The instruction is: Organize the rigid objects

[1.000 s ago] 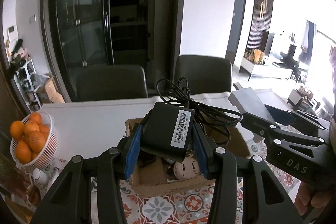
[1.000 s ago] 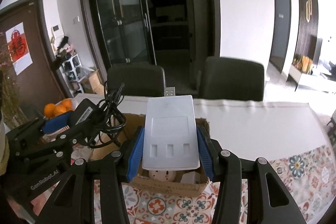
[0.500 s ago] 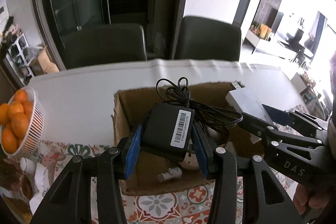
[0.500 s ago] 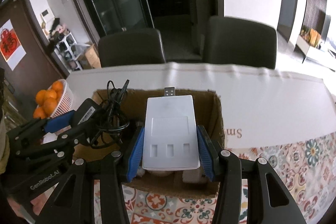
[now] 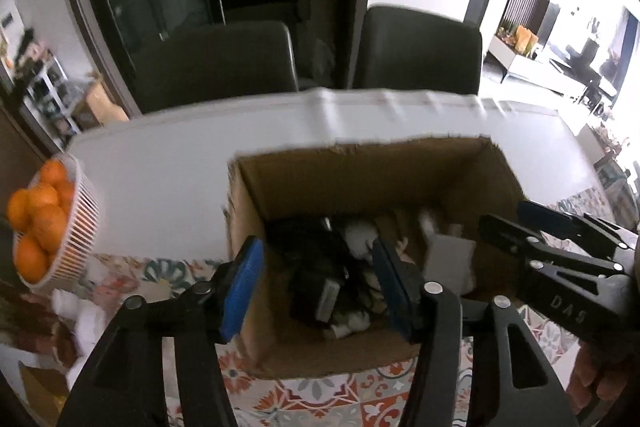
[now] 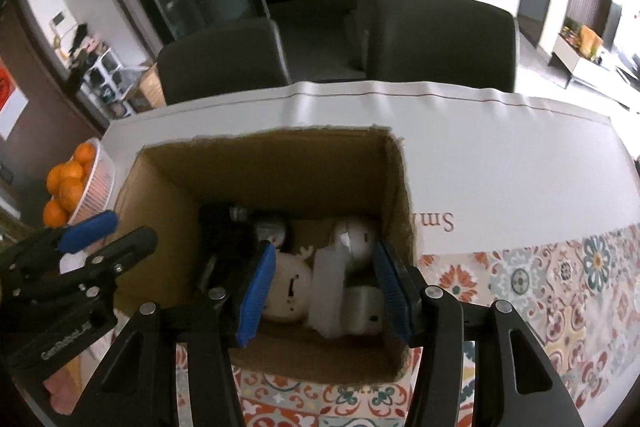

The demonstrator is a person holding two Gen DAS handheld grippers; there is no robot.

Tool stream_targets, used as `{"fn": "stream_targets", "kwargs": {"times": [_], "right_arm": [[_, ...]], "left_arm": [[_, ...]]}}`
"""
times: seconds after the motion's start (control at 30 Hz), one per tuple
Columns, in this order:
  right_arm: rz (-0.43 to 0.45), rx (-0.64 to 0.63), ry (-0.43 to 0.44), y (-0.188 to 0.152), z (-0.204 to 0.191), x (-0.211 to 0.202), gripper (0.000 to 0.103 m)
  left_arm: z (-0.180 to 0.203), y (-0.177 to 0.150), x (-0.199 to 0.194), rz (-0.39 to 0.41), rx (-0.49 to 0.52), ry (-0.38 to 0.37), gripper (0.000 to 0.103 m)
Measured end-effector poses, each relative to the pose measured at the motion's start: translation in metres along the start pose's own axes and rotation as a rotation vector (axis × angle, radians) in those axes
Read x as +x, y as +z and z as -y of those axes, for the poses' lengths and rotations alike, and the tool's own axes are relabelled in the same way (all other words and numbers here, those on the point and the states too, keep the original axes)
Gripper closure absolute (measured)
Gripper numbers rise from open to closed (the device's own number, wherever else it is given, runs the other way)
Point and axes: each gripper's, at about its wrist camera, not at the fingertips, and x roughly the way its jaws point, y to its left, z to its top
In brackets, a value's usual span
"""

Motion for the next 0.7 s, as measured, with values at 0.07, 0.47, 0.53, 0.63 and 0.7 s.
{"fn": "stream_targets", "kwargs": {"times": [0.07, 0.47, 0.53, 0.63, 0.7], "right_arm": [[0.028, 0.012, -0.023, -0.002, 0.001, -0.011, 0.048], [0.236, -0.015, -0.092, -0.038, -0.022, -0.111, 0.032], [0.272, -0.023, -0.103, -0.044, -0.027, -0.126, 0.03], [0.34, -0.042, -0.142, -0.056, -0.035, -0.154, 0.025], [0.388, -0.058, -0.159, -0.068, -0.041, -0.174, 0.022]], "left_arm": [[0.0, -0.003, -0.015, 0.037, -0.001, 0.04, 0.037], [-0.01, -0.041, -0.106, 0.246, -0.043, 0.128, 0.011], [-0.011, -0.049, -0.12, 0.274, -0.047, 0.143, 0.008], [-0.009, -0.064, -0.143, 0.332, -0.047, 0.176, 0.004], [-0.006, -0.073, -0.16, 0.376, -0.044, 0.193, 0.0]]}}
